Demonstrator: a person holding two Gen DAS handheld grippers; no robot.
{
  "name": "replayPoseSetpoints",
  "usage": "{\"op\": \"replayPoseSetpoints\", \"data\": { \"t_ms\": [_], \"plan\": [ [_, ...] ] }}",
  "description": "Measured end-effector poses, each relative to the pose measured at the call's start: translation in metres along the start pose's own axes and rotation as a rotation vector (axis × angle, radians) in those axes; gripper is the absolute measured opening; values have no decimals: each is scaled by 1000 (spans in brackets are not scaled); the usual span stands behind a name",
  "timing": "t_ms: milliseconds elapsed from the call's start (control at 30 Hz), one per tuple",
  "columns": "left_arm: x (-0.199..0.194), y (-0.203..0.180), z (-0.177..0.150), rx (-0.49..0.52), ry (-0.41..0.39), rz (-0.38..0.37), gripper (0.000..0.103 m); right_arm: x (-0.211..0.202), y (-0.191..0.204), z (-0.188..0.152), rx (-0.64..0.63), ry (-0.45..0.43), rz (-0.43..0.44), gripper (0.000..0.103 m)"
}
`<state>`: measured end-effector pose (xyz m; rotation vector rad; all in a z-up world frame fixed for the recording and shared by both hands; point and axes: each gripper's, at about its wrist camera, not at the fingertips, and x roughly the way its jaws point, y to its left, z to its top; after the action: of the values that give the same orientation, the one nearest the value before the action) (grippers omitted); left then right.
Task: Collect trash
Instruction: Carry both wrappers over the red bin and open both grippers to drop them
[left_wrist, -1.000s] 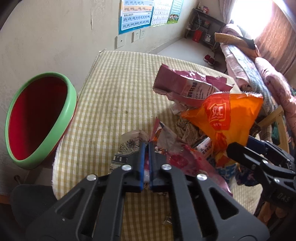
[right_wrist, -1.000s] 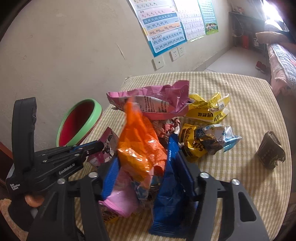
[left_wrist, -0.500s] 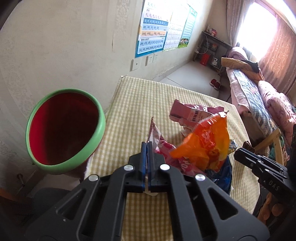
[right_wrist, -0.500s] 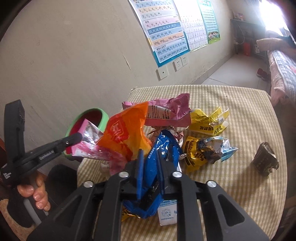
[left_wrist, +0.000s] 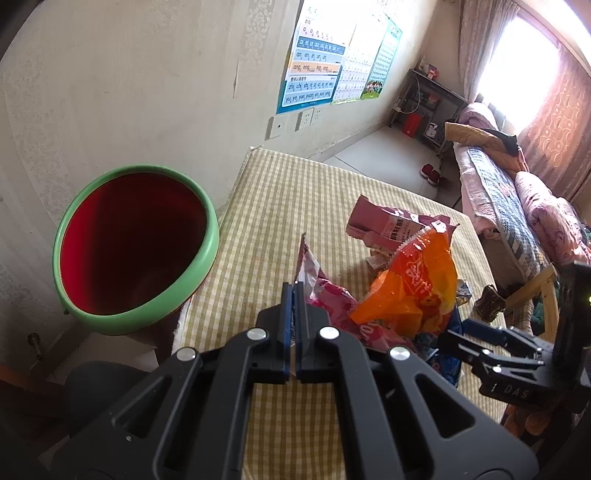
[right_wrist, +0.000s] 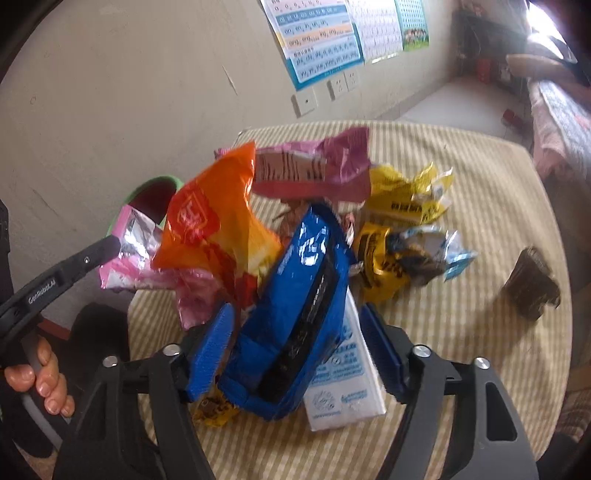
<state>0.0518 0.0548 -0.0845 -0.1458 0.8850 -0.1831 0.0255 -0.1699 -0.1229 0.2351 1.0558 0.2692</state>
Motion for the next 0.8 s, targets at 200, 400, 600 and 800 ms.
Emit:
{"op": "replayPoseSetpoints", "data": {
  "t_ms": [200, 400, 600, 800],
  "plan": [
    [-13, 5, 3, -13, -41, 17, 1, -24, 4, -4, 0, -69, 26, 25],
    [-30, 7, 11, -13, -100, 48, 1, -67, 20, 4, -27, -220, 46, 24],
    [-42, 20, 16, -27, -141, 103, 1, -78, 46, 21, -85, -257, 92, 24],
    [-50, 47, 22, -51, -180, 197, 1, -55, 85, 34, -179, -218, 165, 24]
  ]
}}
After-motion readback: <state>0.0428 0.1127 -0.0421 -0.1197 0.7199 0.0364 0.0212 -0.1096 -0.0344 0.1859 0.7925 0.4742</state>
